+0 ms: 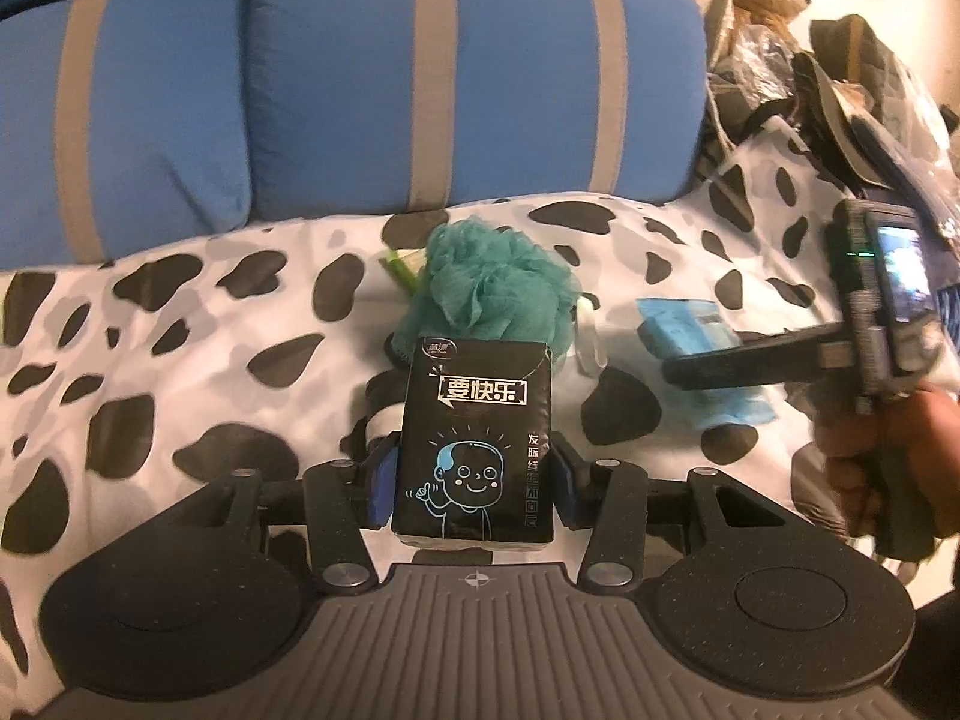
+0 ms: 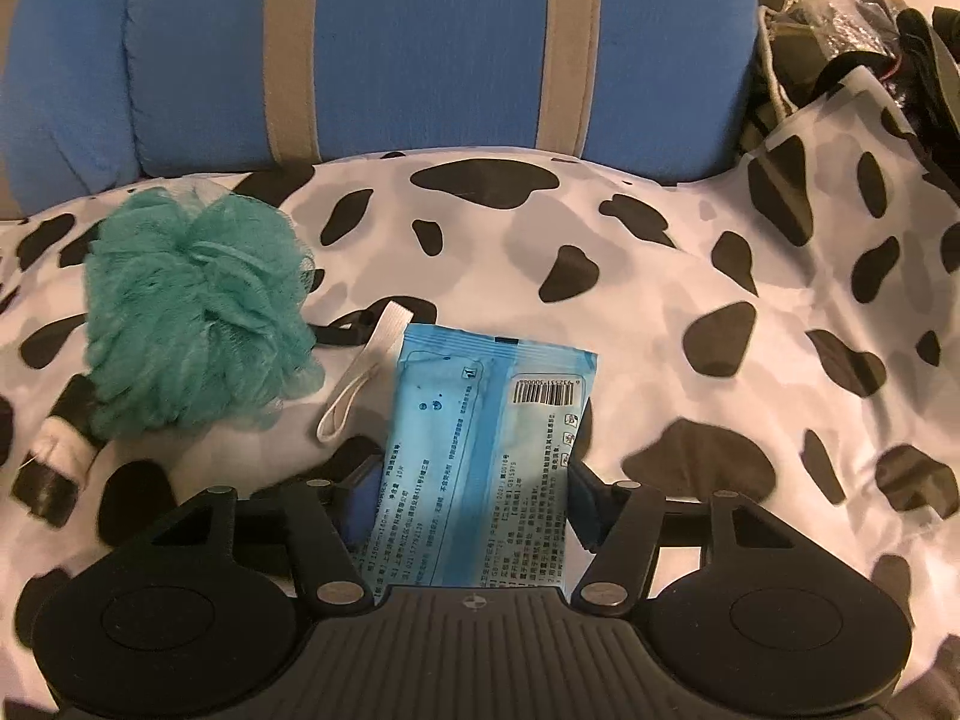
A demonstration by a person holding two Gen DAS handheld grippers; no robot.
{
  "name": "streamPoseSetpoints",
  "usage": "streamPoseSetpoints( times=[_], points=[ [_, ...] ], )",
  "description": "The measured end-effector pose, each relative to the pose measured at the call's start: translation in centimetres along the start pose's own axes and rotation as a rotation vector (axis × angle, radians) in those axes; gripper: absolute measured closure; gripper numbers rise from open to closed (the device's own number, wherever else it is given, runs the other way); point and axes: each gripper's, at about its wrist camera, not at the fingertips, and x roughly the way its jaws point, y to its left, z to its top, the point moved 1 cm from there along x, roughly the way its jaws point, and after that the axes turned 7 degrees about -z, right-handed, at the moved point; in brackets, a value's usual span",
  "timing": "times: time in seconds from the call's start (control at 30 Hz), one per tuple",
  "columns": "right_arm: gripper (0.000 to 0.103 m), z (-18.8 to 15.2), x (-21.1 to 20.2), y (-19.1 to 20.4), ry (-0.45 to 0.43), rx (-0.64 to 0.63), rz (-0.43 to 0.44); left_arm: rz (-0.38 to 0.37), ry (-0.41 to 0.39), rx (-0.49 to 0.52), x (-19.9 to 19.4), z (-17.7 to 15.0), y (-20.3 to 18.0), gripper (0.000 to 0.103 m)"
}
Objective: Organize soft objects
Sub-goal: 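Grasp the blue wet-wipe pack with the right tool while the left tool holds the tissues, then carry the wet-wipe pack with the right tool while the left tool carries the tissues to the box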
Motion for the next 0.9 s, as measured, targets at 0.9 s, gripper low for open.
streamPoseSetpoints(
  times=[0.9],
  points=[
    [0.039, -8.3, -14.7, -2.8, -0.094, -0.029, 0.200, -0.030, -0.023, -0.031, -6.9, -7.0, -3.9, 0.056]
  ],
)
